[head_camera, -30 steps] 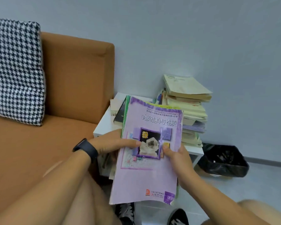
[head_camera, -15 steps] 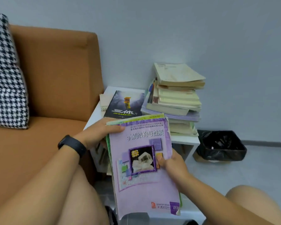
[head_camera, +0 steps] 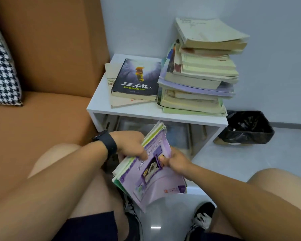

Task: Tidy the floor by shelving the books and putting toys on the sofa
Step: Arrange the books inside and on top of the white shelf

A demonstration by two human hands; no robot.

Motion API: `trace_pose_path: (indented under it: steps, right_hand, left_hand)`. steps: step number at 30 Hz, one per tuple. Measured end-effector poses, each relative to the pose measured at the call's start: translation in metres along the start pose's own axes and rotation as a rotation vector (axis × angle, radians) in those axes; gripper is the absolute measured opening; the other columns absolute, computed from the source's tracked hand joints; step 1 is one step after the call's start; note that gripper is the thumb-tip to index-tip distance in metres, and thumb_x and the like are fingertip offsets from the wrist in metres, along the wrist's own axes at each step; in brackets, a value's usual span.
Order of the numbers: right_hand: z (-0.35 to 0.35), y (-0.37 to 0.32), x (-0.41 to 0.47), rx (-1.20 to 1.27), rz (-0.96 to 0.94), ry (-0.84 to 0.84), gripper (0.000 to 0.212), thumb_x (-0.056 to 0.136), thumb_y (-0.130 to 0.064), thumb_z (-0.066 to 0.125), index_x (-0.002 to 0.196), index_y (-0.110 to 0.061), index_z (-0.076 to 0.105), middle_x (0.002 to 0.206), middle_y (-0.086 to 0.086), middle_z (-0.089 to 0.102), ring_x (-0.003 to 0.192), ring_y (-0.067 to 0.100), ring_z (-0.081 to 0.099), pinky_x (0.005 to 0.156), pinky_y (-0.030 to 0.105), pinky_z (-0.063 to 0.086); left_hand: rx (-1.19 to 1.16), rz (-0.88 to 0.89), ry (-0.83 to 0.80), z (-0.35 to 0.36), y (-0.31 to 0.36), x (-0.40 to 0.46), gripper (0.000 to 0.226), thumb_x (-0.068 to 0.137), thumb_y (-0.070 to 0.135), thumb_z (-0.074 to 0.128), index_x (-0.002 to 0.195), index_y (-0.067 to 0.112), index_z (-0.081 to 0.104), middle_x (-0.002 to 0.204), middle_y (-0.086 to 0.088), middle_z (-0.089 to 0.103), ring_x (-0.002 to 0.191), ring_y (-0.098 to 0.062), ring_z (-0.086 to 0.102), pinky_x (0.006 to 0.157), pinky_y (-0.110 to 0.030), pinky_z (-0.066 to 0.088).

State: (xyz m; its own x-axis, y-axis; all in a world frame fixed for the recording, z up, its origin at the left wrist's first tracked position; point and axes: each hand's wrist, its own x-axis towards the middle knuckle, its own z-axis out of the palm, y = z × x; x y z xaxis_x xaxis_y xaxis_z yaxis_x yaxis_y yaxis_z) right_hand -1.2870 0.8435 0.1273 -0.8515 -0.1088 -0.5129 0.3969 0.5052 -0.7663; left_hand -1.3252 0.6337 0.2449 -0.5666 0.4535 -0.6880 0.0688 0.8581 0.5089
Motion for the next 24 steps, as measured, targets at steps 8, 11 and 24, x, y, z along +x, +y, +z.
trace_pose_path:
  steps: [8, 11, 24]
  right_hand:
    - [0.020, 0.037, 0.050, 0.018, 0.257, -0.001, 0.047, 0.094, -0.056, 0.059, 0.117, -0.015, 0.066, 0.114, 0.005, 0.069, 0.098, 0.023, 0.066, 0.091, 0.039, 0.055]
    - [0.020, 0.048, 0.055, 0.324, 0.520, 0.186, 0.056, 0.101, -0.054, 0.048, 0.129, -0.005, 0.055, 0.120, 0.013, 0.060, 0.107, 0.034, 0.063, 0.099, 0.044, 0.052]
    - [0.054, 0.074, 0.095, 1.210, 0.579, 0.087, 0.044, 0.092, -0.037, 0.072, 0.119, -0.005, 0.060, 0.111, 0.011, 0.068, 0.106, 0.027, 0.064, 0.116, 0.043, 0.039]
  left_hand:
    - [0.173, -0.211, 0.243, 0.026, 0.013, 0.030, 0.028, 0.088, 0.013, 0.056, 0.062, 0.011, 0.044, 0.061, -0.004, 0.046, 0.052, -0.019, 0.041, 0.045, -0.024, 0.029]
    - [0.158, -0.247, 0.292, 0.014, 0.010, 0.025, 0.035, 0.091, 0.016, 0.056, 0.060, 0.012, 0.040, 0.058, -0.004, 0.039, 0.049, -0.018, 0.034, 0.042, -0.024, 0.024]
    - [0.108, -0.352, 0.359, -0.007, -0.016, 0.004, 0.012, 0.082, 0.017, 0.063, 0.074, 0.010, 0.058, 0.070, -0.008, 0.060, 0.060, -0.024, 0.051, 0.052, -0.026, 0.038]
